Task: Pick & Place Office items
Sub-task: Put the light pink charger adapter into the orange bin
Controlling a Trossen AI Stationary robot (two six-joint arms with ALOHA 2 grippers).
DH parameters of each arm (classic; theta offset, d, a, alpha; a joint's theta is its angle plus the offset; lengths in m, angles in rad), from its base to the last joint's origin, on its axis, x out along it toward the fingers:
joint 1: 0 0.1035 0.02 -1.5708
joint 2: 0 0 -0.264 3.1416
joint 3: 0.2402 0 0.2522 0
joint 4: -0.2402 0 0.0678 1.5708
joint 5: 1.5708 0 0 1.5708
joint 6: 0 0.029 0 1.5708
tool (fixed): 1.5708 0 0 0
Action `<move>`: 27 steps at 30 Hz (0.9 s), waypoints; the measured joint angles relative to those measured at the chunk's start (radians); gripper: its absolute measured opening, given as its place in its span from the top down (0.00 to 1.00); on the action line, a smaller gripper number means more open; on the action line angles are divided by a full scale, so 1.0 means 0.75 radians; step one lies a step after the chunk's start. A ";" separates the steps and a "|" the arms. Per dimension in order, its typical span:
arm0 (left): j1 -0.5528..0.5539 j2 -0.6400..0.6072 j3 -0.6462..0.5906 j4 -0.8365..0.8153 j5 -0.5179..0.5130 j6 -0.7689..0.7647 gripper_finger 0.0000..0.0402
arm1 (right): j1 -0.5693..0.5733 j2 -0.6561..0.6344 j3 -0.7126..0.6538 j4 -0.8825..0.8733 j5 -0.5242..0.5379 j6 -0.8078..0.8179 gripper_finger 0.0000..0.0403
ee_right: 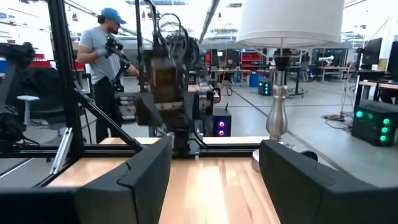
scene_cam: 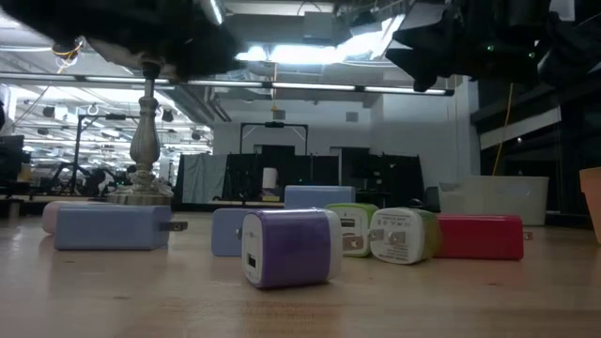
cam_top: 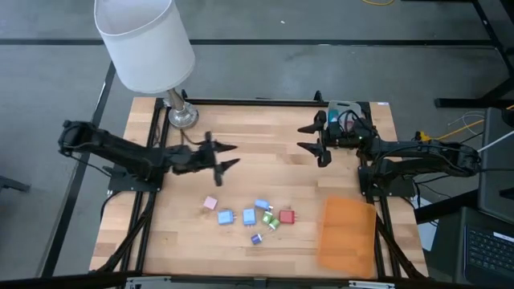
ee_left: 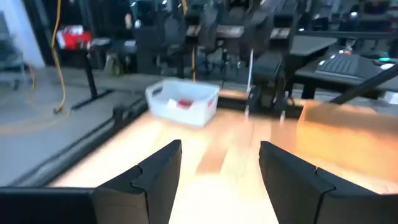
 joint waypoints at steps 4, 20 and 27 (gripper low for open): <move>-0.050 -0.074 -0.152 -0.004 -0.005 -0.113 0.48 | 0.011 0.000 0.000 -0.006 -0.001 -0.001 0.41; -0.337 0.149 -0.248 -0.006 -0.100 -0.494 0.46 | 0.004 0.001 0.000 -0.054 -0.009 -0.072 0.41; -0.450 0.342 -0.189 -0.009 -0.105 -0.578 0.37 | 0.003 0.001 0.000 -0.019 -0.010 -0.062 0.41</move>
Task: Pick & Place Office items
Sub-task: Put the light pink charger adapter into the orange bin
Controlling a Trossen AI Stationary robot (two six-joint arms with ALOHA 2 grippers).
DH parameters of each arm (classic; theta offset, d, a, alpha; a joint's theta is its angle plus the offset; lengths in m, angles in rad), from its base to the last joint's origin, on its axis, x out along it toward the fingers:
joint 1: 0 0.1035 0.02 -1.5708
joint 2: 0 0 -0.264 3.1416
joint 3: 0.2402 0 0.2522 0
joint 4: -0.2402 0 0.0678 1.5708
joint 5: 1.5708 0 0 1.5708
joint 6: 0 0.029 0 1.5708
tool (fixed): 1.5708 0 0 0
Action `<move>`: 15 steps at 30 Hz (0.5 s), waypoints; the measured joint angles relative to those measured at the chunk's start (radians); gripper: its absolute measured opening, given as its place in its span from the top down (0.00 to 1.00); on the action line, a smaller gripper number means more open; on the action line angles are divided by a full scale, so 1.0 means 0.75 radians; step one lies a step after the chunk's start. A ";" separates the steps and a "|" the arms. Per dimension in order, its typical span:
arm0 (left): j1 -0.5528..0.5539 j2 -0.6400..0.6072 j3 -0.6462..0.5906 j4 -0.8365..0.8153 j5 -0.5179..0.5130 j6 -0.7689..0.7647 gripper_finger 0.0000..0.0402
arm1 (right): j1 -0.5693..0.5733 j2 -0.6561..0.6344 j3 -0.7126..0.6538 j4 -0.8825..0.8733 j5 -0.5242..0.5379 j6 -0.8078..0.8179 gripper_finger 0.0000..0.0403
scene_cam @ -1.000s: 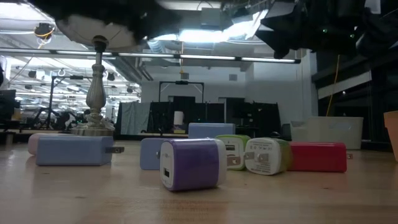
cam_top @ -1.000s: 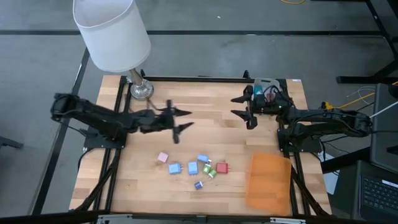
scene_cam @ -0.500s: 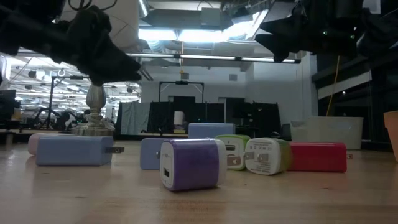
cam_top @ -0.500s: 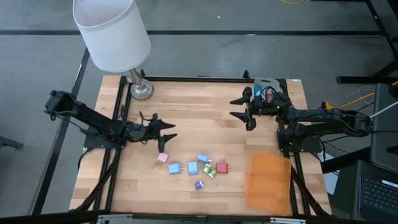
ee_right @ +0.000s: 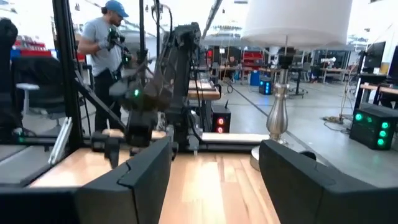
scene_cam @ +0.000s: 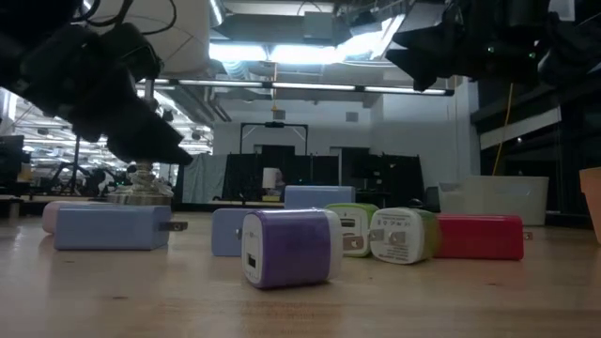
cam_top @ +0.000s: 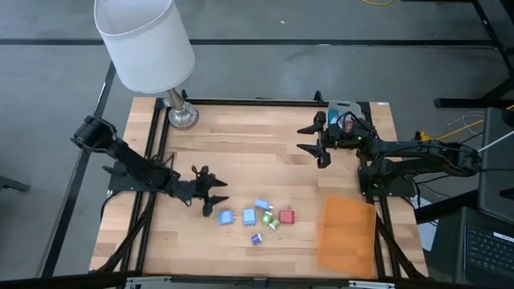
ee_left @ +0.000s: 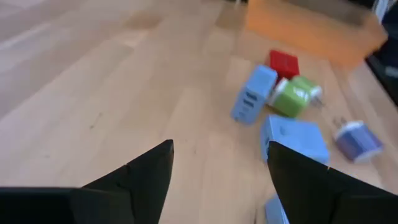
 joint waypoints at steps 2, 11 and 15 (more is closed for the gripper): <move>-0.012 0.026 0.009 0.000 0.006 0.031 0.34 | 0.000 0.000 0.000 0.035 -0.001 0.019 0.41; -0.019 0.034 0.009 -0.075 0.180 0.054 0.33 | 0.022 0.000 0.001 0.081 0.001 0.089 0.41; -0.018 0.034 0.010 -0.076 0.184 0.117 0.32 | 0.026 0.000 0.001 0.080 -0.012 0.167 0.41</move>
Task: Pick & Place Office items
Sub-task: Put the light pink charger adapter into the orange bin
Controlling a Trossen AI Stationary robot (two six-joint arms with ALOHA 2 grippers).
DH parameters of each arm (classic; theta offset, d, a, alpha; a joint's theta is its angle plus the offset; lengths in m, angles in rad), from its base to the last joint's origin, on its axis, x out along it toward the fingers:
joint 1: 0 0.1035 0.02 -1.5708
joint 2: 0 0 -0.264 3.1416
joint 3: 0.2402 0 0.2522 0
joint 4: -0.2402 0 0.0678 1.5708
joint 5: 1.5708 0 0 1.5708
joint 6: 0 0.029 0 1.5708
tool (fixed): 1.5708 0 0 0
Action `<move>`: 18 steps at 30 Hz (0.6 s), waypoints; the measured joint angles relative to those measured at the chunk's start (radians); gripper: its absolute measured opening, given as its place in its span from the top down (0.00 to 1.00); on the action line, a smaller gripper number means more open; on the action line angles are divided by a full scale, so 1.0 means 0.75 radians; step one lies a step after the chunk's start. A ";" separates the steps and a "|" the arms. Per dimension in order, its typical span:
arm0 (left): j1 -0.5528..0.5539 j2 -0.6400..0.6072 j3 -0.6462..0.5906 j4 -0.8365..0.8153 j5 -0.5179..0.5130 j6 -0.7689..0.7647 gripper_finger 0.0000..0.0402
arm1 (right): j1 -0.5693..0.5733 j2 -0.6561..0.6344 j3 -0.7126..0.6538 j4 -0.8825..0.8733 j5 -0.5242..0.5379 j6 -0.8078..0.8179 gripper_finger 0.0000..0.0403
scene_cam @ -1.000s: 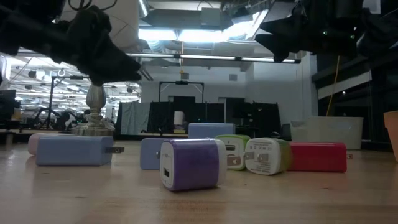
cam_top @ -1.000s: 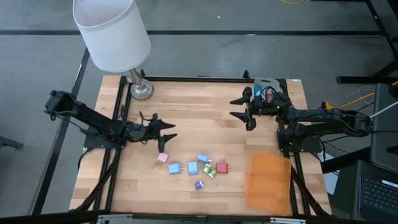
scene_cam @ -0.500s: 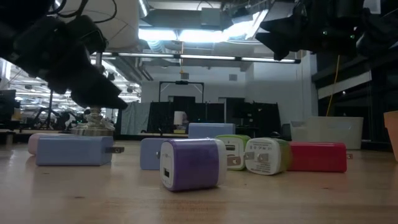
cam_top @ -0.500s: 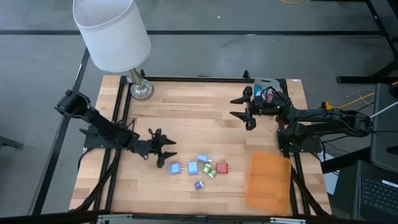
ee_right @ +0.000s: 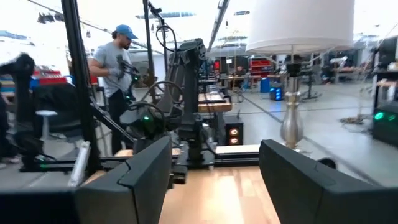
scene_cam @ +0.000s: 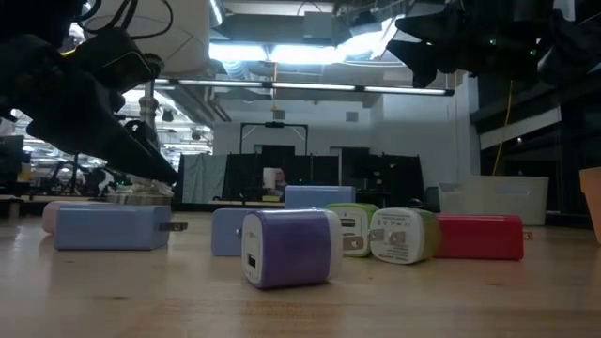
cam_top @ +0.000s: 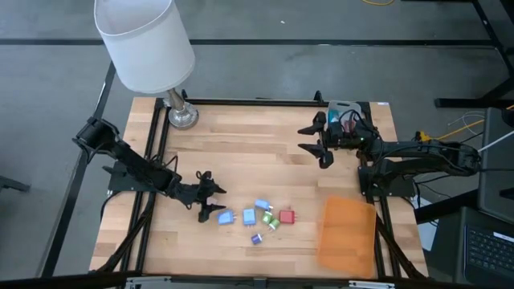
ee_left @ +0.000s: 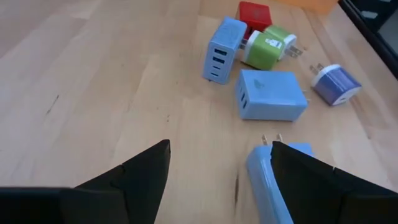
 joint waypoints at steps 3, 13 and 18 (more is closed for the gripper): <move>0.000 -0.001 0.000 -0.039 0.023 0.022 0.32 | 0.034 0.000 0.000 -0.006 0.008 0.022 0.41; 0.000 -0.039 0.005 -0.312 0.266 -0.013 0.32 | 0.103 0.000 0.000 -0.010 0.118 -0.011 0.41; 0.000 -0.119 0.069 -0.587 0.288 0.002 0.32 | 0.103 0.000 0.000 -0.011 0.156 -0.024 0.41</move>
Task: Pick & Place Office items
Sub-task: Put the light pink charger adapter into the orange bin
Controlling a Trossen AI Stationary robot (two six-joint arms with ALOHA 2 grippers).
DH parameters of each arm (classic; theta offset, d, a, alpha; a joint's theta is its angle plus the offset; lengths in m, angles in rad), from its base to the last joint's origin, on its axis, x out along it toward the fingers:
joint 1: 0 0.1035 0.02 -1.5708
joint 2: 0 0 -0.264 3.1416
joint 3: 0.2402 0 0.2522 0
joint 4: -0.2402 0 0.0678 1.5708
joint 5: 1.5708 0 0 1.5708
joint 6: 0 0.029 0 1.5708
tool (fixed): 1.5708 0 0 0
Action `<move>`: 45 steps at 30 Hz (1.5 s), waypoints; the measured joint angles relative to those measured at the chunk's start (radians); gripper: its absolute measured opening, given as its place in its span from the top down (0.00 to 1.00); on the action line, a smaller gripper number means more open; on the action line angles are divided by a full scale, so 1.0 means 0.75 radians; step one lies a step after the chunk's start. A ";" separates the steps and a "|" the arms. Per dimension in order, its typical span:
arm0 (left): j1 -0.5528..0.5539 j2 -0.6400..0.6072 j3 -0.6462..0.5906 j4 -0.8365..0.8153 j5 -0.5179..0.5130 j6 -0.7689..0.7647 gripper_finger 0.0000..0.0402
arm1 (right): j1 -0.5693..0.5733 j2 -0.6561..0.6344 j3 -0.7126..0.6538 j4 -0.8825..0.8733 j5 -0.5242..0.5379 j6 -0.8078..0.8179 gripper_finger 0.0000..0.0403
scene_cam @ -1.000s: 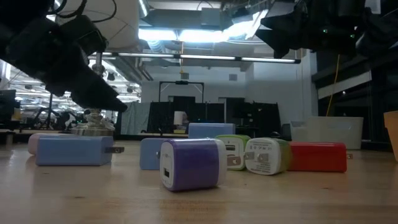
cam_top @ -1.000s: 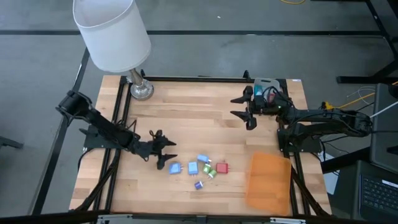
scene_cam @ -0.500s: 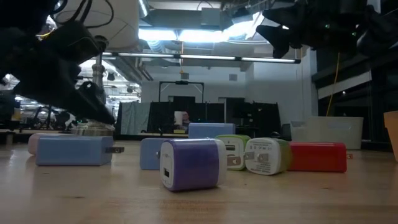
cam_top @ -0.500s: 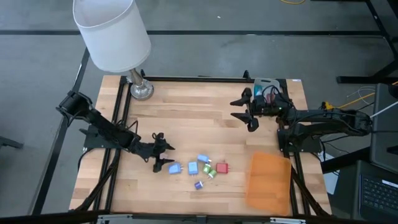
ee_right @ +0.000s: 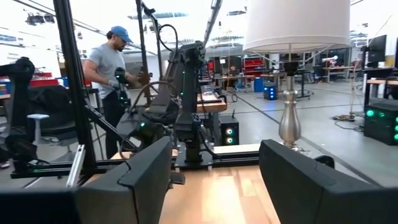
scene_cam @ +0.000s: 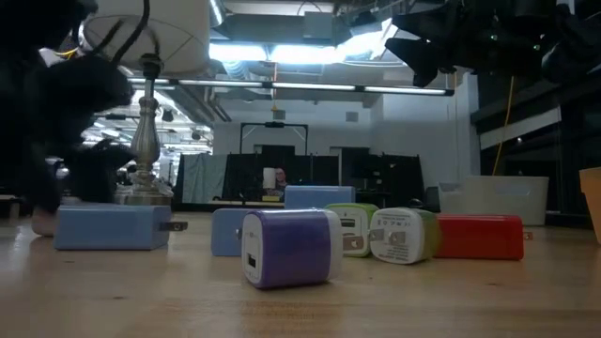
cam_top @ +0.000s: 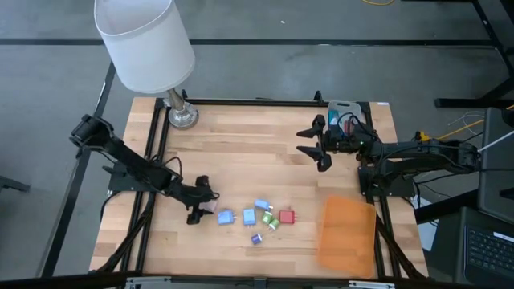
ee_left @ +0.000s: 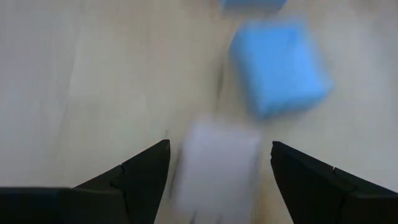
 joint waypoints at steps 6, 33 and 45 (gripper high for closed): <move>0.000 -0.007 0.010 -0.130 0.056 -0.054 0.32 | 0.000 0.000 0.000 -0.026 0.000 -0.013 0.41; 0.205 -0.003 0.006 0.690 -0.010 0.329 0.51 | -0.001 0.001 0.001 -0.004 0.011 -0.048 0.41; 0.471 0.304 0.440 0.645 0.413 0.698 0.51 | -0.001 0.001 0.001 0.024 0.010 -0.049 0.41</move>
